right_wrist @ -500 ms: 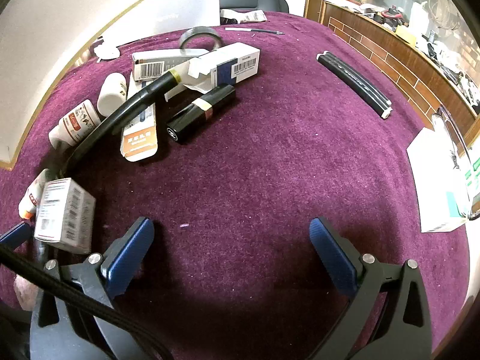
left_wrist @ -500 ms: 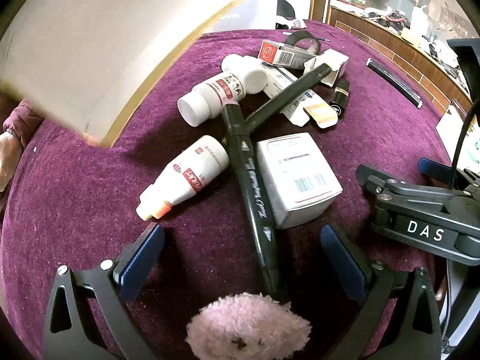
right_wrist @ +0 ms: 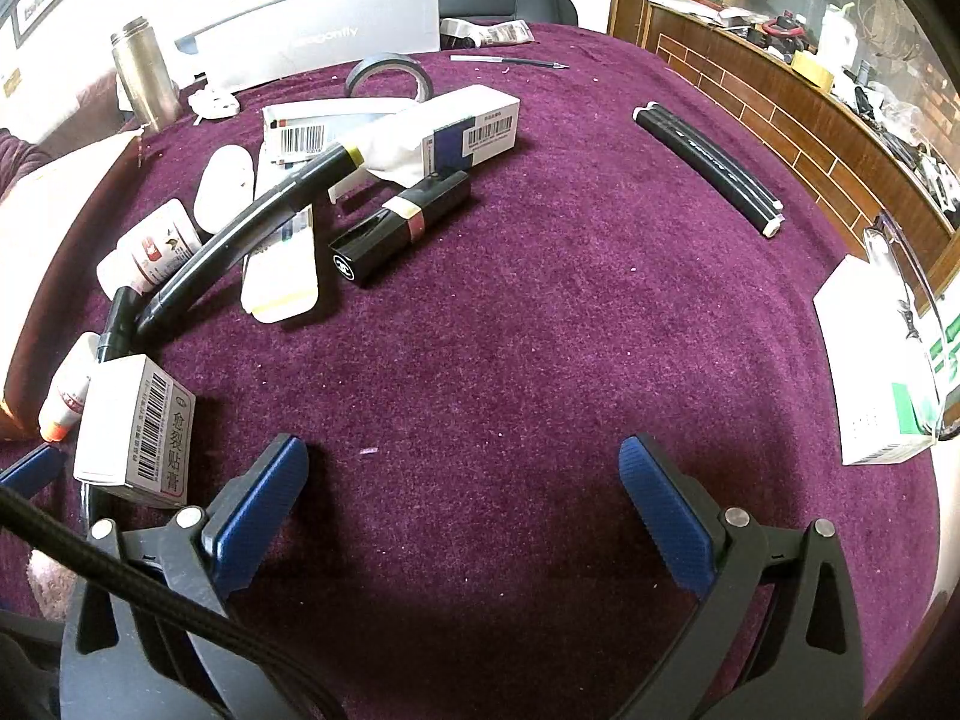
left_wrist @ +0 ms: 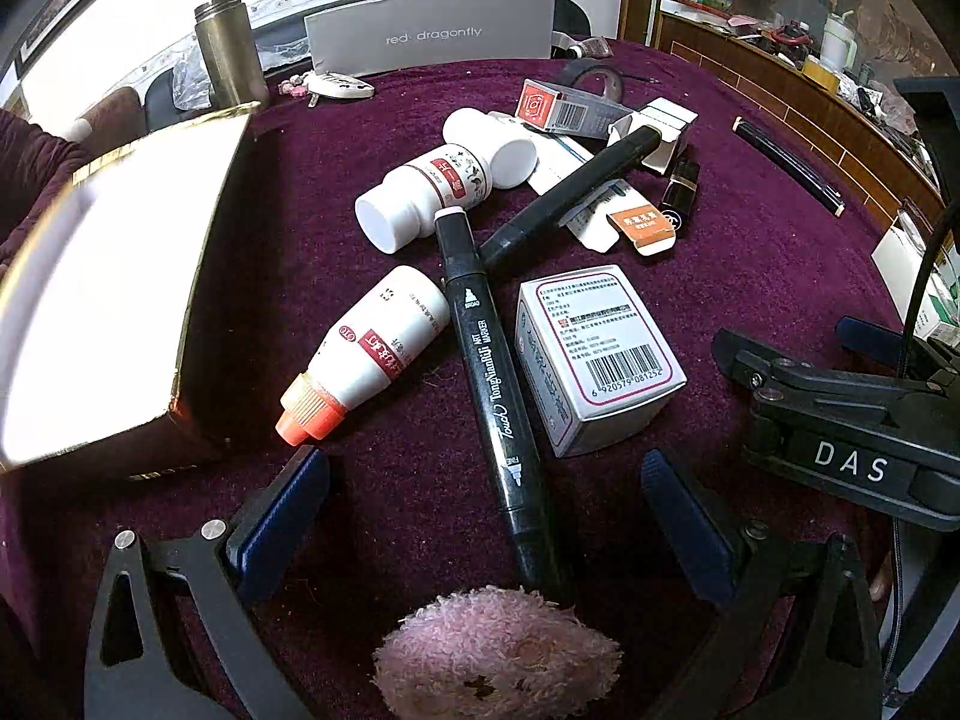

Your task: Organize objects

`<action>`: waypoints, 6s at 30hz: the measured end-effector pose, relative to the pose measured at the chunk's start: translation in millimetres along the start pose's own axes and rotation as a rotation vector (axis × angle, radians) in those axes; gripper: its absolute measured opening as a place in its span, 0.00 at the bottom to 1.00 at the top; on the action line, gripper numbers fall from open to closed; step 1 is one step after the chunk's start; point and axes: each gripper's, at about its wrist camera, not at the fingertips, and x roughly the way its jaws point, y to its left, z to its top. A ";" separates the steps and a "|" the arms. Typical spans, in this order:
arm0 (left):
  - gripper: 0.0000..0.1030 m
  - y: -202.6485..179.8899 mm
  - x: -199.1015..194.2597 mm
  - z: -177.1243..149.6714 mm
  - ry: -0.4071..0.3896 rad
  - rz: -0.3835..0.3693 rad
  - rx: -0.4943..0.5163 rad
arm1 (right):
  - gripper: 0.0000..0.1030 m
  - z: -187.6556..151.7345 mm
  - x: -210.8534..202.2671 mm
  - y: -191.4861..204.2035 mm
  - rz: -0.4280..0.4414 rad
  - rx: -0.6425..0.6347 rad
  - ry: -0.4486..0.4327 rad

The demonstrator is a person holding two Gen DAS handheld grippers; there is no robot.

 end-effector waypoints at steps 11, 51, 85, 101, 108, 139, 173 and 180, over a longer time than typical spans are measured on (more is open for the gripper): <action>0.99 0.1 0.0 -0.1 0.000 0.000 0.000 | 1.00 -0.8 -1.4 2.4 0.000 0.000 0.000; 0.95 25.9 -41.3 -2.5 -0.094 -0.220 0.013 | 1.00 -1.2 -31.4 -56.0 0.285 0.243 -0.269; 0.22 34.0 9.4 36.7 0.012 -0.133 0.262 | 0.95 -2.2 -34.2 -52.6 0.319 0.204 -0.269; 0.22 45.0 -14.1 -0.9 -0.055 -0.164 0.196 | 0.95 -4.6 -55.2 41.4 0.311 -0.120 -0.229; 0.22 50.9 -13.8 0.4 -0.061 -0.196 0.176 | 0.81 -2.4 -29.7 81.8 0.249 -0.214 -0.130; 0.22 81.6 -46.4 -9.1 -0.142 -0.237 0.062 | 0.32 -6.1 -48.8 73.0 0.338 -0.182 -0.163; 0.23 294.5 -35.3 62.8 -0.184 -0.055 -0.381 | 0.32 88.9 -62.8 286.3 0.541 -0.392 -0.002; 0.23 325.9 16.4 85.0 -0.111 -0.002 -0.462 | 0.33 135.5 -15.5 333.1 0.532 -0.354 0.056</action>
